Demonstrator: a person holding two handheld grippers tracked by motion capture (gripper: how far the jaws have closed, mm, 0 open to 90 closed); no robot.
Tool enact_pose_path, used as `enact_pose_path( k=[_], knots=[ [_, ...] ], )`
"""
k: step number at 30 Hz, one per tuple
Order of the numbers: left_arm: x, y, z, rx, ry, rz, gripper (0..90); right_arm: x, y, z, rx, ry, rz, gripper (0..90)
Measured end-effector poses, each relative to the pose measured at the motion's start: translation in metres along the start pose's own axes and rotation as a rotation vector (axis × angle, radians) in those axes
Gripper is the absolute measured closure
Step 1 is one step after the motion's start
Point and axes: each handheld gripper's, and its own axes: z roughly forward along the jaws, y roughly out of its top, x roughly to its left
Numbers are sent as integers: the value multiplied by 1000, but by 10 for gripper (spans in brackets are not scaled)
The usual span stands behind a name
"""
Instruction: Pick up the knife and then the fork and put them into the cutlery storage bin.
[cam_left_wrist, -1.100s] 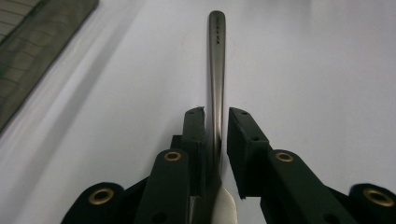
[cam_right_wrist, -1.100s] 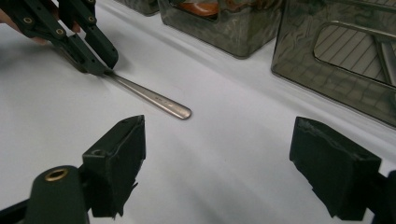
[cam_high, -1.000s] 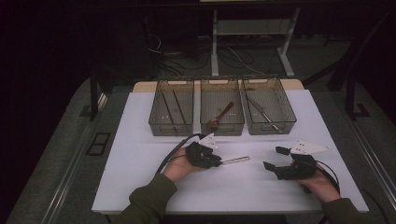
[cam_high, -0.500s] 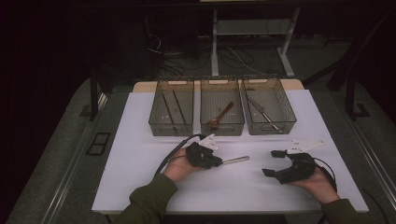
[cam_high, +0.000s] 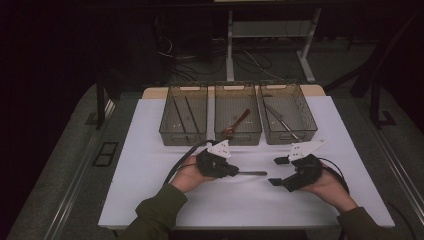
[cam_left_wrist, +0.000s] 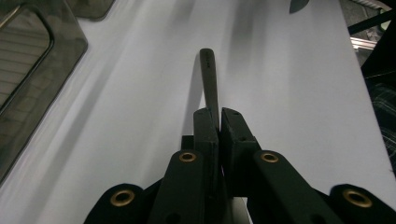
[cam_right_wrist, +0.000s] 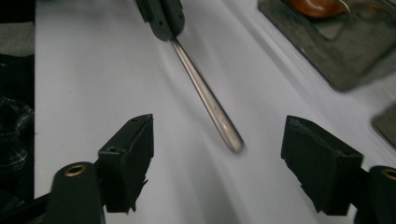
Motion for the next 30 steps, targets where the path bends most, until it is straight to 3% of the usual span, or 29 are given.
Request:
enact_pose_path(
  k=[4,9,11,20,30],
  knots=[
    [-4,4,-1,-12,-15,12,848,3,14,11,15,36,-62,331],
    [-9,11,-3,-1,-38,60,848,5,28,27,58,72,-146,410],
    [-10,13,-3,1,-36,83,848,6,31,34,71,97,-158,453],
    [-15,18,-4,0,-51,92,848,15,44,56,138,159,-261,641],
    [-17,24,-1,11,-72,122,848,19,49,65,185,186,-309,803]
  ],
)
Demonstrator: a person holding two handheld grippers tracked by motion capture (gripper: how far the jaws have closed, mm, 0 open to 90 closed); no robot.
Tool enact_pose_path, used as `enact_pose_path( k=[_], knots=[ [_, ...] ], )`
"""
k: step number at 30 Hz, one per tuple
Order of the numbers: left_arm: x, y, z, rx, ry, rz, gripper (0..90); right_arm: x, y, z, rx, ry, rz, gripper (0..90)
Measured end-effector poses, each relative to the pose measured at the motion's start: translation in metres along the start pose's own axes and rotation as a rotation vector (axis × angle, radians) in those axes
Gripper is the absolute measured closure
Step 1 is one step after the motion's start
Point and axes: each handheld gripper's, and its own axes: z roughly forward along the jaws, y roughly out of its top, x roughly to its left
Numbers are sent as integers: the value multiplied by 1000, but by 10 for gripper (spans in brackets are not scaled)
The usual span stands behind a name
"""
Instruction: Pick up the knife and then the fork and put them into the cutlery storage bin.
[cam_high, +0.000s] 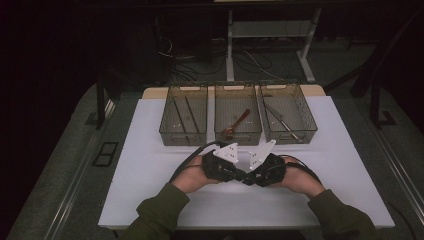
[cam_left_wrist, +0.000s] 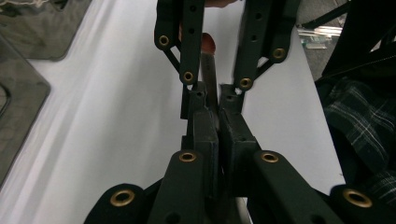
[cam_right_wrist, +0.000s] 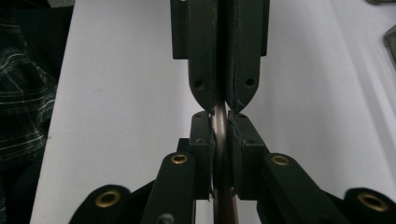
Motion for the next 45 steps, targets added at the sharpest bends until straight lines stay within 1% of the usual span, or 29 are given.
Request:
enact_pose_path(
  k=[2,3,5,7,8,10,12,13,14,15,16,17,18,19,20,21,23,24,25,27,29,33,35,36,38,39,41,43,45],
  knots=[
    [0,0,1,-3,-17,4,847,1,0,-1,6,13,-13,811],
    [0,0,2,-2,-19,14,846,1,-1,-1,10,22,-13,815],
    [-1,0,3,-4,-19,21,841,1,-1,-1,13,31,-11,817],
    [-1,0,2,-14,-8,24,828,2,-2,-2,13,35,-1,819],
    [-1,0,2,-23,1,20,802,2,-2,-3,17,46,18,820],
    [1,-1,-1,-37,6,3,726,1,-2,-3,16,51,26,821],
    [2,-3,-3,-50,22,-18,620,-1,-4,-3,18,39,12,821],
    [3,-4,-5,-57,32,-27,595,-2,-4,-3,17,39,16,821],
    [3,-5,-7,-63,39,-39,562,-2,-5,-4,18,34,26,821],
    [3,-7,-10,-84,47,-64,518,-3,-5,-4,20,26,21,821],
    [3,-8,-14,-95,56,-78,489,-3,-6,-5,18,28,37,821],
    [2,-10,-17,-112,70,-104,461,-4,-6,-6,17,20,43,821],
    [2,-13,-21,-133,87,-130,409,-6,-7,-8,21,10,45,820],
    [1,-16,-27,-145,108,-140,377,-8,-9,-9,16,4,42,820],
    [0,-19,-33,-156,139,-151,352,-9,-11,-11,13,-4,51,820],
    [0,-23,-39,-168,165,-171,320,-10,-12,-13,12,-5,67,820],
    [-4,-33,-51,-189,209,-217,270,-15,-16,-17,12,-29,77,820],
    [-6,-38,-56,-190,232,-233,248,-16,-18,-19,8,-37,86,820],
    [-8,-43,-60,-198,249,-245,233,-17,-20,-21,6,-36,107,820],
    [-13,-54,-67,-201,277,-271,210,-22,-25,-26,7,-54,123,820],
    [-17,-64,-71,-202,309,-289,195,-26,-28,-31,4,-72,146,820],
    [-23,-81,-76,-213,376,-349,141,-33,-31,-43,-7,-110,192,819],
    [-26,-87,-78,-222,399,-367,133,-37,-33,-50,-18,-131,215,819],
    [-28,-91,-79,-231,417,-379,126,-39,-34,-53,-23,-135,229,819],
    [-32,-95,-80,-241,450,-380,110,-43,-36,-60,-27,-160,252,819],
    [-33,-97,-80,-244,461,-383,101,-46,-37,-64,-32,-172,272,819],
    [-36,-102,-81,-256,479,-401,77,-50,-38,-70,-47,-194,307,819],
    [-39,-106,-79,-262,482,-410,53,-54,-38,-76,-50,-213,325,819],
    [-42,-112,-79,-255,489,-406,16,-60,-38,-86,-59,-241,354,819]
  ],
)
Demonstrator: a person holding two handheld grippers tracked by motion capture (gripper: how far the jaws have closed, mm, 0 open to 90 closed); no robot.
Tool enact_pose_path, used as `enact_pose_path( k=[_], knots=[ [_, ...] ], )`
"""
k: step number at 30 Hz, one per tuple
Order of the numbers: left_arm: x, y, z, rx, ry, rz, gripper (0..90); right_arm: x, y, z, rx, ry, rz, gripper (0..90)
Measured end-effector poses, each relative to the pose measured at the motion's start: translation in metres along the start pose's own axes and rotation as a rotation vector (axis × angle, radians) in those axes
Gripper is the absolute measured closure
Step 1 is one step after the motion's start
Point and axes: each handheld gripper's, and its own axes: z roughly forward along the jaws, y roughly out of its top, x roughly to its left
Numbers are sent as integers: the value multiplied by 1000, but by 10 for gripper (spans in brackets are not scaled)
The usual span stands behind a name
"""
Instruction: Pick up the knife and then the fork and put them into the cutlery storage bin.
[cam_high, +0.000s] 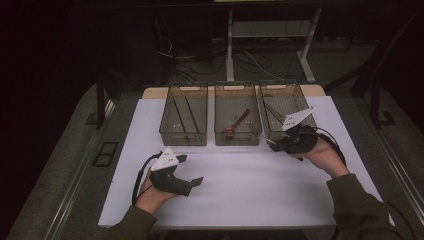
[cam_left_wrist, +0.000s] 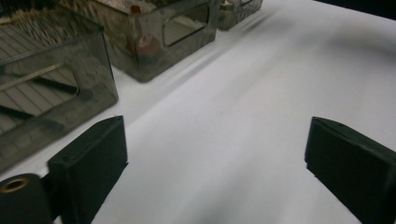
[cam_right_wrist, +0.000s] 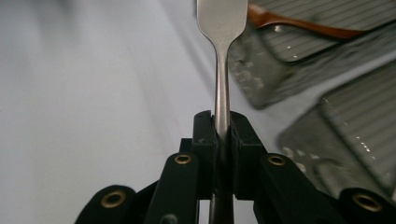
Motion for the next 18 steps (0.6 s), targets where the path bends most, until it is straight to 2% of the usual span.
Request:
enact_pose_path(
  k=[2,5,9,16,18],
  knots=[
    [-1,-3,-1,9,19,4,0,-7,2,-7,-8,-36,22,819],
    [-3,-7,-1,20,21,8,0,-17,6,-15,-31,-71,75,819],
    [-2,-8,-1,30,10,13,0,-35,12,-21,-55,-101,118,819],
    [1,-13,3,41,-18,-9,0,-72,19,-25,-79,-170,203,818],
    [1,-13,4,46,-18,-7,0,-86,18,-25,-93,-194,253,818]
  ],
)
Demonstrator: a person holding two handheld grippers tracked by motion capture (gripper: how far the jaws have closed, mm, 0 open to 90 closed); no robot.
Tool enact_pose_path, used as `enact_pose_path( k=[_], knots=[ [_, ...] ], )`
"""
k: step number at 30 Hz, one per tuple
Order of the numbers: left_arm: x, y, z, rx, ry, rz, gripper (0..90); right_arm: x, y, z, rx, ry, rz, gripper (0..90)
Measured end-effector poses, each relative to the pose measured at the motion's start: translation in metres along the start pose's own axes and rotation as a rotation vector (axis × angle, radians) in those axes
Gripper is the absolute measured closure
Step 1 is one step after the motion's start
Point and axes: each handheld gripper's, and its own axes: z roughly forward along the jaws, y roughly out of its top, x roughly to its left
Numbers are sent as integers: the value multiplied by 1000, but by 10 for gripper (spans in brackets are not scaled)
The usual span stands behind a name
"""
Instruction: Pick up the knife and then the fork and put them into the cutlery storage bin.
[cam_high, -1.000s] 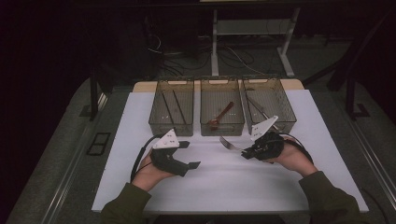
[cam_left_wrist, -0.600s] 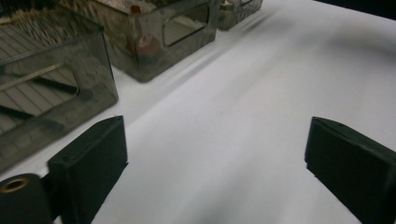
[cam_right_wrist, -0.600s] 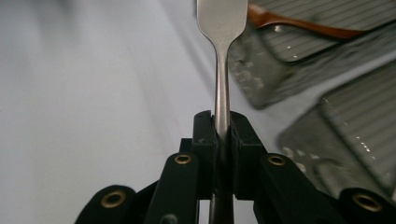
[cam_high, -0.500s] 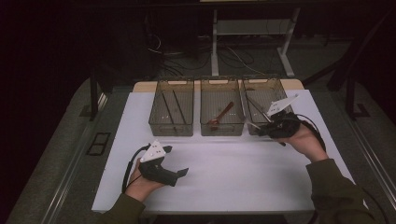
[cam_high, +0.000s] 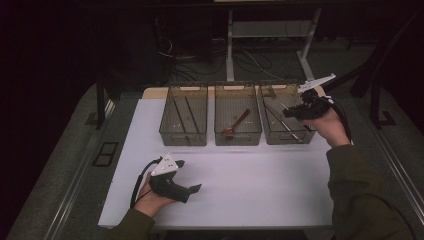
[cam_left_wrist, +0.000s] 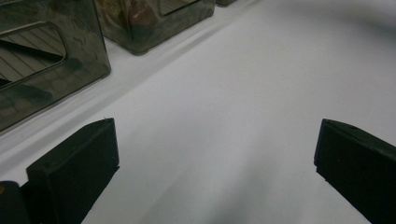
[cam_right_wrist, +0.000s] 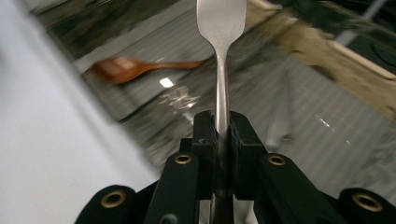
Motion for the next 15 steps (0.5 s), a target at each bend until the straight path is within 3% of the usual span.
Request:
enact_pose_path(
  k=[4,8,14,15],
  knots=[
    [1,0,0,1,-5,0,0,-20,1,11,-1,-39,55,818],
    [0,0,1,9,-12,-1,0,-31,-2,25,15,-58,89,818],
    [-1,-1,4,27,-22,4,0,-41,-15,49,120,-67,117,806],
    [-1,-1,4,24,-23,2,0,-40,-16,51,125,-70,122,742]
  ],
)
